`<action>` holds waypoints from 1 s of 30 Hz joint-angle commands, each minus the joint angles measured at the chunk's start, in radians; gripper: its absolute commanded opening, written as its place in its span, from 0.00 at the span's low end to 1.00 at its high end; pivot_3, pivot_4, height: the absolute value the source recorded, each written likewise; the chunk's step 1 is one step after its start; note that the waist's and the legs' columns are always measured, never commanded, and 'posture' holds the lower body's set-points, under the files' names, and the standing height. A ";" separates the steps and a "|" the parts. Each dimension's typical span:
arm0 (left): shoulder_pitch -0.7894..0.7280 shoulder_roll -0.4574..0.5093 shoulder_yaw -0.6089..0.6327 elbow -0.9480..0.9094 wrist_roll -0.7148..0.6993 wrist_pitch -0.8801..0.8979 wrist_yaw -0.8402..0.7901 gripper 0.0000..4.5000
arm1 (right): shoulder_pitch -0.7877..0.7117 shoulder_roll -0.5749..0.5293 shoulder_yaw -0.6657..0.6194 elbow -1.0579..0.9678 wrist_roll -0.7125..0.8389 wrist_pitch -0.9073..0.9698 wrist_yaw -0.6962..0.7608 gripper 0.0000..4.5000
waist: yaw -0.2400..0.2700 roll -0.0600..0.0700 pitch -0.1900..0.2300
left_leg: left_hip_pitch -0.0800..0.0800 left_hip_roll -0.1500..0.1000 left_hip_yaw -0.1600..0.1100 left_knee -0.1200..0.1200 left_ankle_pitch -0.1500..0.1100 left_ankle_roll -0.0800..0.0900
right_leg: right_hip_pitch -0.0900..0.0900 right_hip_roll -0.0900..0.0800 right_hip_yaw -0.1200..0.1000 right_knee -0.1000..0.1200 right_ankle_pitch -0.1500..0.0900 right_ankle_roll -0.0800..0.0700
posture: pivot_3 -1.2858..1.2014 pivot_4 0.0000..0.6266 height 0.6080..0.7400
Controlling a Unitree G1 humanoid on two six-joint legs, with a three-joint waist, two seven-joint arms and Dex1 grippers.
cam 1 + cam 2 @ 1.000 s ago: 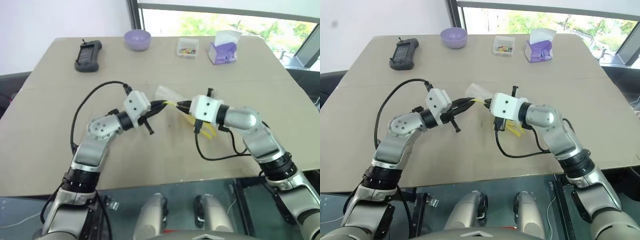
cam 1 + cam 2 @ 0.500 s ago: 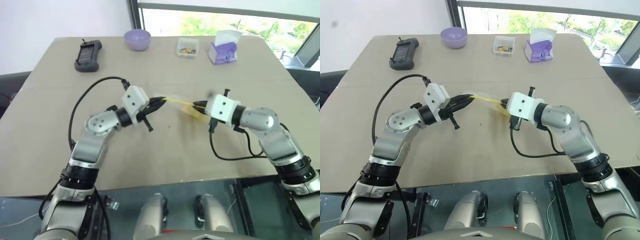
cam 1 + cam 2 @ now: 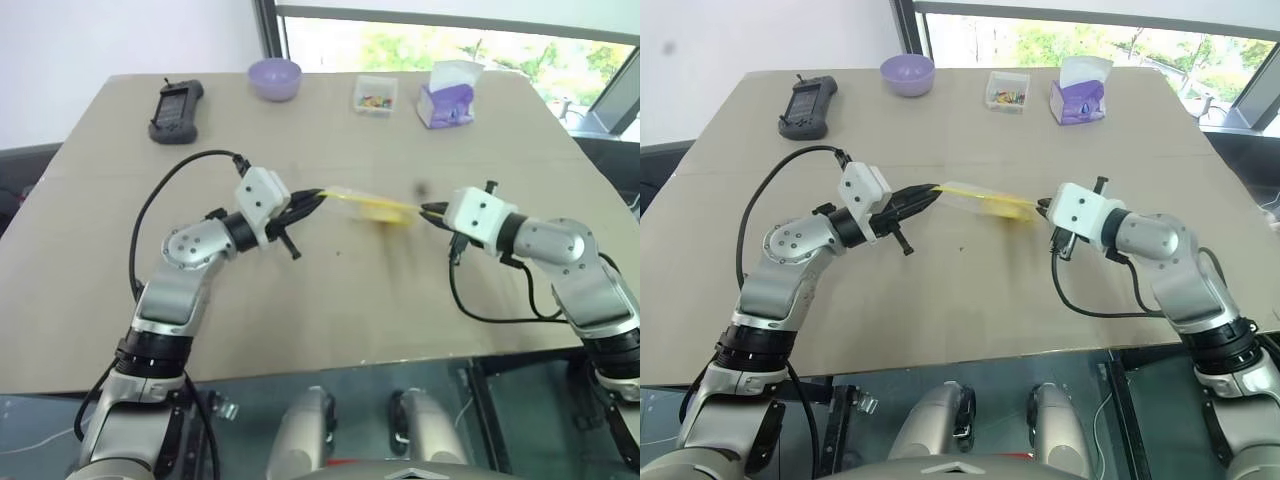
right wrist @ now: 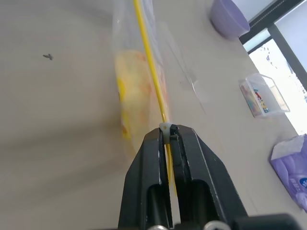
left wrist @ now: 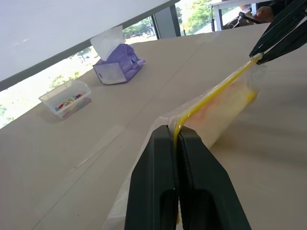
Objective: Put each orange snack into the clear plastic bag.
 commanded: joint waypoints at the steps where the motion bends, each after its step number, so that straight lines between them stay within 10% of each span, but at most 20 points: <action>1: -0.004 0.018 0.077 0.002 0.000 -0.010 0.027 0.00 | 0.003 -0.033 -0.069 0.016 -0.002 0.033 -0.007 0.01 | 0.000 0.000 0.000 | 0.000 0.000 0.000 0.000 0.000 0.000 | 0.000 0.000 0.000 0.000 0.000 0.000 | 0.52 0.24 1.00; 12: -0.095 0.023 0.129 -0.014 -0.103 0.106 0.012 0.00 | -0.131 -0.009 -0.175 0.004 0.230 0.140 0.057 0.01 | 0.001 0.000 0.000 | 0.000 0.000 0.000 0.000 0.000 0.000 | 0.000 0.000 0.000 0.000 0.001 -0.001 | 0.52 0.24 1.00; 23: -0.372 -0.055 0.019 0.524 0.141 -0.196 0.071 0.00 | -0.405 0.137 -0.035 0.639 -0.006 -0.278 -0.152 0.01 | -0.001 0.000 0.000 | -0.001 -0.002 0.004 0.000 0.001 -0.001 | 0.000 0.003 0.000 0.000 0.004 0.001 | 0.52 0.24 1.00; 30: -0.138 -0.038 -0.057 0.402 0.248 -0.407 0.031 0.00 | -0.191 0.124 -0.008 0.492 -0.002 -0.326 -0.088 0.01 | -0.003 0.000 0.000 | -0.006 -0.001 0.009 -0.008 0.002 -0.004 | -0.005 0.001 0.002 -0.009 0.004 0.002 | 0.52 0.24 1.00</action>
